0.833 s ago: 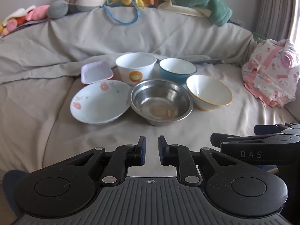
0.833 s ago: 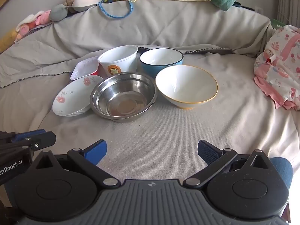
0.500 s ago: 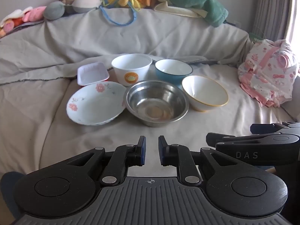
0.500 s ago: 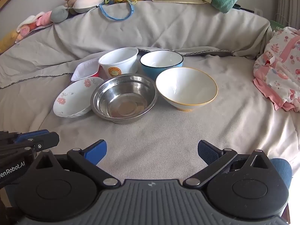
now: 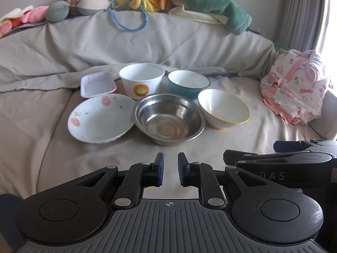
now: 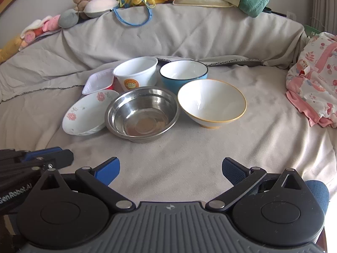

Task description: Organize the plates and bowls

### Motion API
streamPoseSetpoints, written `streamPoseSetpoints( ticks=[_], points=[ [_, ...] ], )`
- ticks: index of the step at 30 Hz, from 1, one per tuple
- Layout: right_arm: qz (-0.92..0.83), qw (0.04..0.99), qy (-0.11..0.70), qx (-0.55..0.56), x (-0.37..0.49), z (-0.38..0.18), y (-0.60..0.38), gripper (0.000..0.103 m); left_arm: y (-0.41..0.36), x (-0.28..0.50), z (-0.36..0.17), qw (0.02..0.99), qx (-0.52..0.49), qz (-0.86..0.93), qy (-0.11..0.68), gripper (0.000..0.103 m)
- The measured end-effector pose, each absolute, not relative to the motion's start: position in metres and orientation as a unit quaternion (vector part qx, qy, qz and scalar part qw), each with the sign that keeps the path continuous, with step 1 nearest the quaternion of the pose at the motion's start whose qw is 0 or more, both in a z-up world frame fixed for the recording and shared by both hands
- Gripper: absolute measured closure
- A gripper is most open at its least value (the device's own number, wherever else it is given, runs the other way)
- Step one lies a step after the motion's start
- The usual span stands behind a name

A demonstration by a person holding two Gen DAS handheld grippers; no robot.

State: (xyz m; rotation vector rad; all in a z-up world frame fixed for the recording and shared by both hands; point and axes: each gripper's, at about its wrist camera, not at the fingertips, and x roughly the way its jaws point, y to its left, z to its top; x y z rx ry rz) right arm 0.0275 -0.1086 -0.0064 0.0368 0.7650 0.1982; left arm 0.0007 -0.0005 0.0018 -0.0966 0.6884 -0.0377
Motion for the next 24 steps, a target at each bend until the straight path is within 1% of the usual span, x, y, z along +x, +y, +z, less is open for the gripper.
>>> streamPoseSetpoints(
  ticks=[12, 24],
  points=[
    [0.1, 0.92, 0.377, 0.02, 0.0273, -0.0068, -0.1088, 0.0, -0.0007, 0.0018, -0.0001, 0.937, -0.044, -0.013, 0.346, 0.085],
    [0.102, 0.924, 0.367, 0.021, 0.0237, -0.0031, -0.1095, 0.0, -0.0003, 0.0021, 0.0033, 0.941, -0.048, -0.018, 0.335, 0.085]
  ],
)
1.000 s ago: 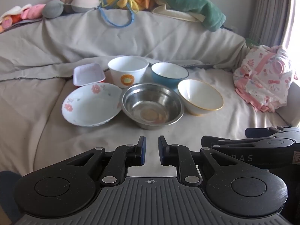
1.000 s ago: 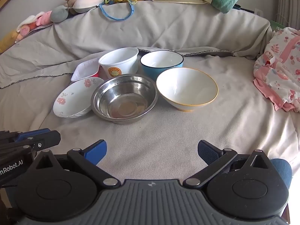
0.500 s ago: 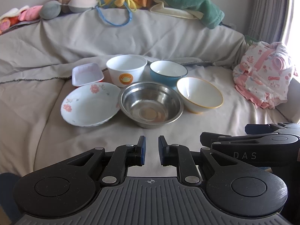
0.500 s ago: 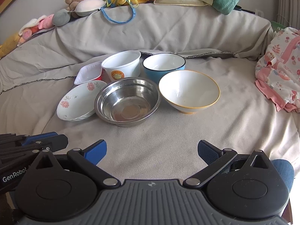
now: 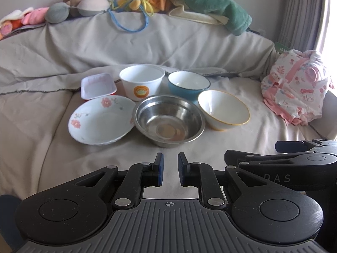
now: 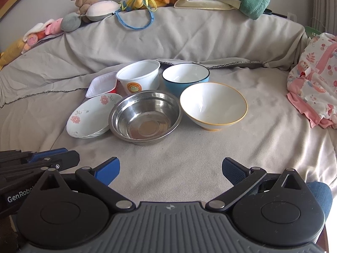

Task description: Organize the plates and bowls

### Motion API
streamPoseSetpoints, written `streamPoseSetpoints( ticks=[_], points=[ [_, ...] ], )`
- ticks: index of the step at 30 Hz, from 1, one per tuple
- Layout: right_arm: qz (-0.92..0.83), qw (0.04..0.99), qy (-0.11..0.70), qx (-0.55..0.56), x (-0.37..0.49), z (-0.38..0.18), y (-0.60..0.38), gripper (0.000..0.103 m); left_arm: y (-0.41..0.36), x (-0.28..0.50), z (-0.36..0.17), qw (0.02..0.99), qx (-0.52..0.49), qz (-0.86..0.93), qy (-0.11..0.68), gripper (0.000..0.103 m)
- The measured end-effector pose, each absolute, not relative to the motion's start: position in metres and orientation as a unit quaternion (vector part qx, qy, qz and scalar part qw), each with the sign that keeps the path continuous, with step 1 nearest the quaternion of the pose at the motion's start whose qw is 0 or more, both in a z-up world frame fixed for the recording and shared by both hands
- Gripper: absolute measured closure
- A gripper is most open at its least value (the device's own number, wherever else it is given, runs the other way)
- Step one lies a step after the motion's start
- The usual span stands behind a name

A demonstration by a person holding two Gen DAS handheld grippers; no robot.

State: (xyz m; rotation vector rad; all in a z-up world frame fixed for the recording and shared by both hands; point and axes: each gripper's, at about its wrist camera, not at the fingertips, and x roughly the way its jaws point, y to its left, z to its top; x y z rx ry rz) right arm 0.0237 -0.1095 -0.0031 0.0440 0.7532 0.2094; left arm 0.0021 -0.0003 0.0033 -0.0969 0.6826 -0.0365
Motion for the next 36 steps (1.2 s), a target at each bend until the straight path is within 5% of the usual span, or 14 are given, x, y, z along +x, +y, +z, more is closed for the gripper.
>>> streamPoseSetpoints(
  ticks=[36],
  points=[
    [0.102, 0.921, 0.375, 0.014, 0.026, -0.013, -0.101, 0.0, 0.005, 0.002, -0.01, 0.939, -0.054, -0.016, 0.339, 0.085]
  ],
)
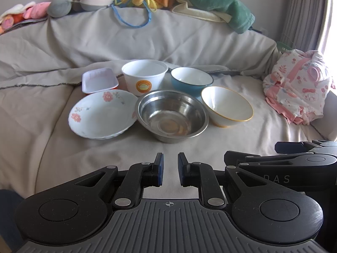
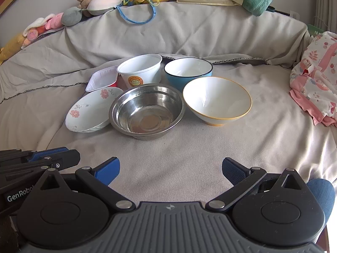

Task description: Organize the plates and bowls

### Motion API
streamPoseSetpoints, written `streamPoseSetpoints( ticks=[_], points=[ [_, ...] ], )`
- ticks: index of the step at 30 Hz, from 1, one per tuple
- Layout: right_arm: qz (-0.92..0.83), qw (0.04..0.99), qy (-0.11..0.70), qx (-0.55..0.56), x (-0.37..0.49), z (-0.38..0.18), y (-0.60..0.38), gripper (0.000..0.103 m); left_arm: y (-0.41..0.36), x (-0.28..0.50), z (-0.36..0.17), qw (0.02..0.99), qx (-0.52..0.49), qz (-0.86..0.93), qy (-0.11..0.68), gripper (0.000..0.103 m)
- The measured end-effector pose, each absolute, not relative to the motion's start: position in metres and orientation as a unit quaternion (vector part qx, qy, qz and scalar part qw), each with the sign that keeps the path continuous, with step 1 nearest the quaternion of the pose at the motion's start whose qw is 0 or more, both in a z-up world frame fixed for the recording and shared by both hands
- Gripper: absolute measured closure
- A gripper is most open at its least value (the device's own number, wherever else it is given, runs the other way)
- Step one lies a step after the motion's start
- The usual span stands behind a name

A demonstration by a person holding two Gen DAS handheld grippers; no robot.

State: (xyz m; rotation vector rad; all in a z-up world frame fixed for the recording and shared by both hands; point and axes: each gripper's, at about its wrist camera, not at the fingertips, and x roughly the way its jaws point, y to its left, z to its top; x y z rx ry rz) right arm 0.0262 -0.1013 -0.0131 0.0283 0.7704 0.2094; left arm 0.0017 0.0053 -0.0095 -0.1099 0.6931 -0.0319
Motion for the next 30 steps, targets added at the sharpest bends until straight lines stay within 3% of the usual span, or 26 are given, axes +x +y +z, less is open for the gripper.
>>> streamPoseSetpoints(
  ticks=[13, 20, 27, 30],
  points=[
    [0.12, 0.923, 0.364, 0.026, 0.032, -0.011, -0.107, 0.0, 0.013, 0.014, -0.008, 0.937, -0.083, -0.041, 0.337, 0.085],
    [0.018, 0.962, 0.269, 0.03, 0.078, -0.005, -0.159, 0.0, 0.02, 0.111, -0.016, 0.905, -0.168, -0.134, 0.368, 0.084],
    [-0.012, 0.938, 0.339, 0.067, 0.156, -0.04, -0.214, 0.001, -0.004, 0.223, -0.029, 0.893, -0.147, -0.183, 0.383, 0.084],
    [0.011, 0.914, 0.382, 0.137, 0.181, -0.06, -0.237, 0.016, -0.01, 0.264, -0.039, 0.888, -0.151, -0.168, 0.401, 0.084]
  ],
)
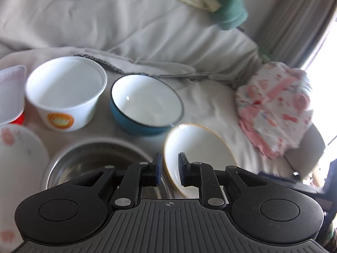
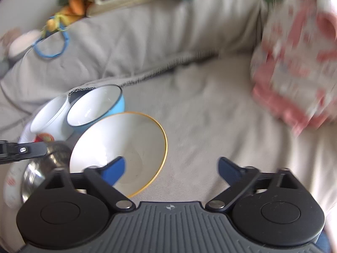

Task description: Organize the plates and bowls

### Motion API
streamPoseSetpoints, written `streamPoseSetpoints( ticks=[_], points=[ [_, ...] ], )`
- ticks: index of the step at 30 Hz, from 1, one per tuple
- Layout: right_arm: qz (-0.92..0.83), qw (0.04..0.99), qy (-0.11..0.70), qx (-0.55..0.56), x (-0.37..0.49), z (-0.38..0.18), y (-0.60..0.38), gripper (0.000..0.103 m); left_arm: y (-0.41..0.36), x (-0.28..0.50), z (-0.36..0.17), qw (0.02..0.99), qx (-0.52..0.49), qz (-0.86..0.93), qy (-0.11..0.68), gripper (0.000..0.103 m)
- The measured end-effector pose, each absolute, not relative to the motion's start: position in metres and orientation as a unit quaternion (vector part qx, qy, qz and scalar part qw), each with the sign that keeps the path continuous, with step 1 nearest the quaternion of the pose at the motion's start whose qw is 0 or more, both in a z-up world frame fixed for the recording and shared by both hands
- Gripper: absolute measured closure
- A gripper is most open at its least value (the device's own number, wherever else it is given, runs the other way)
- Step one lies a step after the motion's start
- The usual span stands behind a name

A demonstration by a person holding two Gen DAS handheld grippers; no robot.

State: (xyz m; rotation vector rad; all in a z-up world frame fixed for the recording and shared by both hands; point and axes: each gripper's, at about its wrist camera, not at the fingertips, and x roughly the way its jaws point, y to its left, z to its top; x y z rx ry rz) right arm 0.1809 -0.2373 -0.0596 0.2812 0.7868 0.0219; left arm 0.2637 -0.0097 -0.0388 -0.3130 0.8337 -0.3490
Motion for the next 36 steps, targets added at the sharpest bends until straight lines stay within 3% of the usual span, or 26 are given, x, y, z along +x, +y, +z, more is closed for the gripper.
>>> streamPoseSetpoints(
  ticks=[1, 7, 11, 18, 20, 32, 36],
  points=[
    [0.018, 0.906, 0.394, 0.155, 0.188, -0.066, -0.243, 0.02, -0.012, 0.274, -0.043, 0.884, -0.152, -0.172, 0.408, 0.084],
    [0.079, 0.877, 0.418, 0.225, 0.215, -0.092, -0.255, 0.021, -0.024, 0.31, -0.066, 0.871, -0.123, -0.171, 0.444, 0.084],
    [0.138, 0.848, 0.433, 0.273, 0.231, -0.105, -0.255, 0.027, -0.03, 0.317, -0.073, 0.857, -0.119, -0.184, 0.467, 0.084],
    [0.186, 0.849, 0.414, 0.27, 0.238, -0.095, -0.252, 0.027, -0.048, 0.328, -0.079, 0.845, -0.13, -0.189, 0.483, 0.052],
    [0.18, 0.852, 0.414, 0.265, 0.241, -0.095, -0.258, 0.027, -0.054, 0.336, -0.079, 0.842, -0.145, -0.197, 0.481, 0.049],
    [0.075, 0.891, 0.378, 0.239, 0.285, -0.095, -0.311, 0.024, -0.1, 0.376, -0.089, 0.819, -0.188, -0.266, 0.472, 0.053],
    [0.05, 0.918, 0.342, 0.197, 0.266, -0.086, -0.299, 0.013, -0.075, 0.351, -0.069, 0.827, -0.191, -0.276, 0.451, 0.059]
  ],
)
